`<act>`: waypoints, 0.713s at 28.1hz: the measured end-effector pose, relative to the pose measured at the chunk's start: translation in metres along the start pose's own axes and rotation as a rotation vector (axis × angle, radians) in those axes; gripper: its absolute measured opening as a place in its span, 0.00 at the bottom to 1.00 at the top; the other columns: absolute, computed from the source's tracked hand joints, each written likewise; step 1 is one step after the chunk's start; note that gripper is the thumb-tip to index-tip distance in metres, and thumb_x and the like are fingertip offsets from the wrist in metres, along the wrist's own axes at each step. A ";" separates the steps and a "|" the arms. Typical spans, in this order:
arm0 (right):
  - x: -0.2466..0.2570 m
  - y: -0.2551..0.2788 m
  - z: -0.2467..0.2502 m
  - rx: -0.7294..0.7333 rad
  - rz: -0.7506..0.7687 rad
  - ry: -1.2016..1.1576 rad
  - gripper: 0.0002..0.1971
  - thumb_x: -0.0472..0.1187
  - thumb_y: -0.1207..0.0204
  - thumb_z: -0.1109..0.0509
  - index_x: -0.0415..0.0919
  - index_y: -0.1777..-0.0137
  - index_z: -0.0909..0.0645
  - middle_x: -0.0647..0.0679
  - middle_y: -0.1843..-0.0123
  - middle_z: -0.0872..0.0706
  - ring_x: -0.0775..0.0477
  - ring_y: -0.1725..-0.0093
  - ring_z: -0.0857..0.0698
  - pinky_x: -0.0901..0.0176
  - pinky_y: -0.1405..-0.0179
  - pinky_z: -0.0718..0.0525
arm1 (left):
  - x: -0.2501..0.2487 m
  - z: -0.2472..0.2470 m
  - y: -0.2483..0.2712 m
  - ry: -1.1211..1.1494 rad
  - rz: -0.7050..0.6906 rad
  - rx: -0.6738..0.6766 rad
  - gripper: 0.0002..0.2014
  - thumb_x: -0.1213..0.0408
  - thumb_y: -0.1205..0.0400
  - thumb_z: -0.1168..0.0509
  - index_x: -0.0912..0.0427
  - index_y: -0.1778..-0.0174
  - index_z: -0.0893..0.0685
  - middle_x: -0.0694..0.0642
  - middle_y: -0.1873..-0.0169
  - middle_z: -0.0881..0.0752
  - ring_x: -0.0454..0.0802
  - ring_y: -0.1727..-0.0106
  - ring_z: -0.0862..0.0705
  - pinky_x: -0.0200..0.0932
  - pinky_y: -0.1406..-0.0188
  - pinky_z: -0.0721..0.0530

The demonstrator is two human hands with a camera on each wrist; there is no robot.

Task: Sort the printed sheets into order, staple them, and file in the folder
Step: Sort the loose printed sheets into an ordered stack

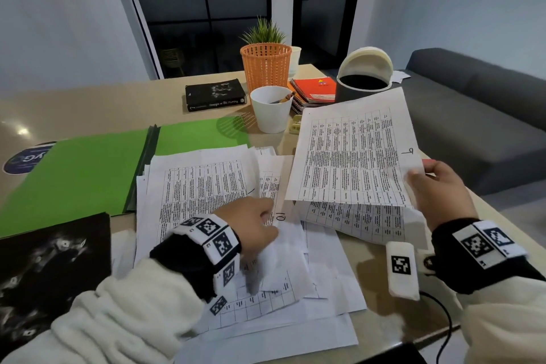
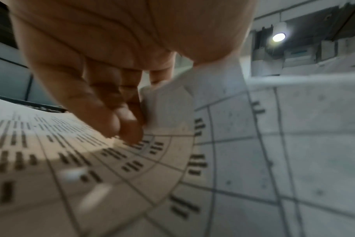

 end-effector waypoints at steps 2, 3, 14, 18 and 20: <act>-0.001 0.001 -0.002 0.019 -0.008 0.007 0.09 0.41 0.25 0.37 0.39 0.47 0.21 0.41 0.52 0.10 0.39 0.57 0.13 0.45 0.51 0.16 | 0.012 0.007 0.000 0.061 0.037 -0.021 0.10 0.61 0.24 0.38 0.53 0.68 0.33 0.48 0.70 0.28 0.46 0.70 0.31 0.40 0.70 0.33; -0.002 0.001 -0.003 0.031 -0.018 0.015 0.09 0.41 0.25 0.37 0.39 0.48 0.21 0.41 0.52 0.10 0.37 0.54 0.12 0.41 0.48 0.15 | 0.018 0.011 0.000 0.078 0.056 -0.027 0.10 0.63 0.24 0.38 0.53 0.68 0.32 0.48 0.71 0.28 0.46 0.70 0.31 0.40 0.71 0.33; 0.003 0.018 -0.036 0.233 -0.060 0.009 0.03 0.35 0.23 0.37 0.39 0.58 0.24 0.46 0.65 0.18 0.49 0.69 0.22 0.67 0.80 0.25 | 0.044 0.048 0.015 0.256 0.113 -0.140 0.10 0.68 0.24 0.38 0.45 0.58 0.21 0.52 0.67 0.23 0.45 0.74 0.28 0.39 0.75 0.31; 0.003 0.033 -0.063 0.375 -0.093 0.051 0.09 0.35 0.22 0.36 0.44 0.64 0.25 0.50 0.73 0.19 0.54 0.80 0.23 0.68 0.85 0.28 | 0.044 0.076 0.024 0.212 0.095 -0.223 0.09 0.68 0.25 0.37 0.46 0.60 0.20 0.52 0.70 0.26 0.46 0.75 0.30 0.41 0.74 0.33; 0.003 0.041 -0.084 0.451 -0.111 0.075 0.10 0.34 0.21 0.37 0.43 0.64 0.26 0.48 0.72 0.19 0.53 0.79 0.22 0.68 0.83 0.27 | 0.042 0.085 0.029 0.191 0.092 -0.253 0.08 0.68 0.24 0.37 0.47 0.59 0.20 0.51 0.73 0.29 0.45 0.77 0.31 0.41 0.75 0.35</act>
Point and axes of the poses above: each hand's wrist, its own y-axis away from the middle knuckle, its own z-axis out of the back of the hand, x = y × z, the point moved 9 cm from there along -y, towards the middle knuckle
